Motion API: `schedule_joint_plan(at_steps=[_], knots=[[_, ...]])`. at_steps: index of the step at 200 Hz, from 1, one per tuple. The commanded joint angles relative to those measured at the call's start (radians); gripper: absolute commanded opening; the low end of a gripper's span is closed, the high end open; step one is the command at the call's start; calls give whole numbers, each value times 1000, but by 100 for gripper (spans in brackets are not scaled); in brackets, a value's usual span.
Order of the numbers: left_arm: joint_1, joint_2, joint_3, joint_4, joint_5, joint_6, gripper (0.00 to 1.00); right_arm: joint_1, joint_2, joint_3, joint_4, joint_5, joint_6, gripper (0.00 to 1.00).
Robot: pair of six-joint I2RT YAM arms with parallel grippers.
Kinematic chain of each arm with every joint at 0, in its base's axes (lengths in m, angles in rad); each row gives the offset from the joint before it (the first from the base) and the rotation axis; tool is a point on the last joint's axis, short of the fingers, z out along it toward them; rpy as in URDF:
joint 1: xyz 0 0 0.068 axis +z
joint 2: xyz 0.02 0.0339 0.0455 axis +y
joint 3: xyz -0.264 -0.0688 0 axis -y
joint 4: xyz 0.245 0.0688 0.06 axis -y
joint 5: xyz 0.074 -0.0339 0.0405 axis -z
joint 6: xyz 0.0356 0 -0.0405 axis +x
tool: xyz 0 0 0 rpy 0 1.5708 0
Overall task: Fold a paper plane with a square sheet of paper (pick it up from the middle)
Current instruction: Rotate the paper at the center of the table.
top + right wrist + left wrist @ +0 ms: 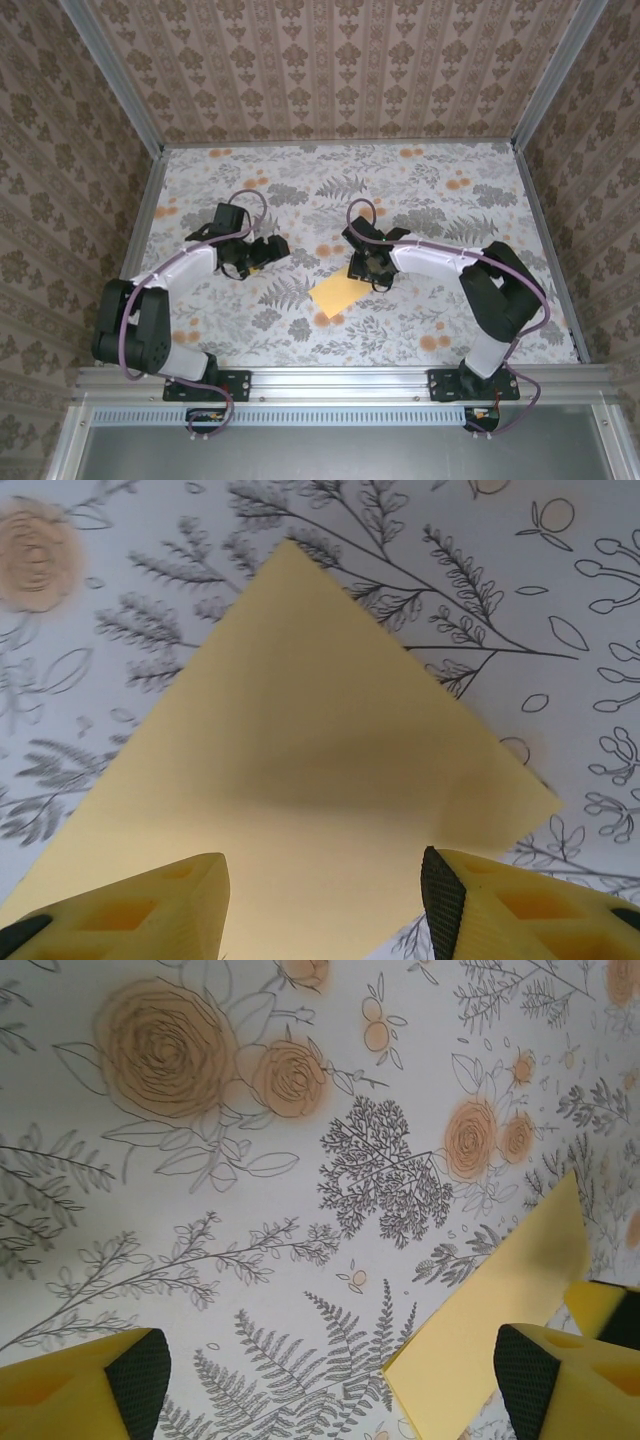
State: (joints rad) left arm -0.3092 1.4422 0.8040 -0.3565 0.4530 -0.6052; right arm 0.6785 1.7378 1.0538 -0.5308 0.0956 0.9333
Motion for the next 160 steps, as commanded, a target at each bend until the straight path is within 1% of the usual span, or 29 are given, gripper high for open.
schedule_joint_plan(at_steps=[1, 29, 32, 47, 72, 94, 111, 114, 122, 146, 160], knots=[[-13, 16, 19, 26, 54, 18, 89, -12, 55, 27, -13, 11, 34, 55], [-40, 12, 18, 39, 59, 17, 91, -23, 107, 58, -12, -10, 17, 55], [-43, 11, 17, 38, 60, 16, 91, -25, 110, 62, 14, -12, 13, 55], [-64, 13, 19, 38, 68, 18, 91, -36, 150, 89, 35, -26, -18, 55], [-94, 28, 15, 39, 98, 18, 90, -64, 228, 158, 86, -64, -138, 56], [-129, 39, 8, 36, 123, 18, 88, -88, 251, 200, 134, -110, -234, 57], [-142, 54, 8, 32, 128, 13, 84, -92, 242, 236, 138, -159, -290, 57], [-167, 56, 9, 31, 128, 13, 83, -91, 235, 242, 135, -167, -295, 57], [-179, 65, 13, 26, 125, 12, 81, -90, 219, 247, 135, -187, -299, 57], [-182, 69, 13, 24, 72, -14, 78, -64, 158, 245, 124, -190, -267, 57], [-179, 66, 12, 21, 43, -26, 76, -39, 144, 236, 115, -193, -232, 54]])
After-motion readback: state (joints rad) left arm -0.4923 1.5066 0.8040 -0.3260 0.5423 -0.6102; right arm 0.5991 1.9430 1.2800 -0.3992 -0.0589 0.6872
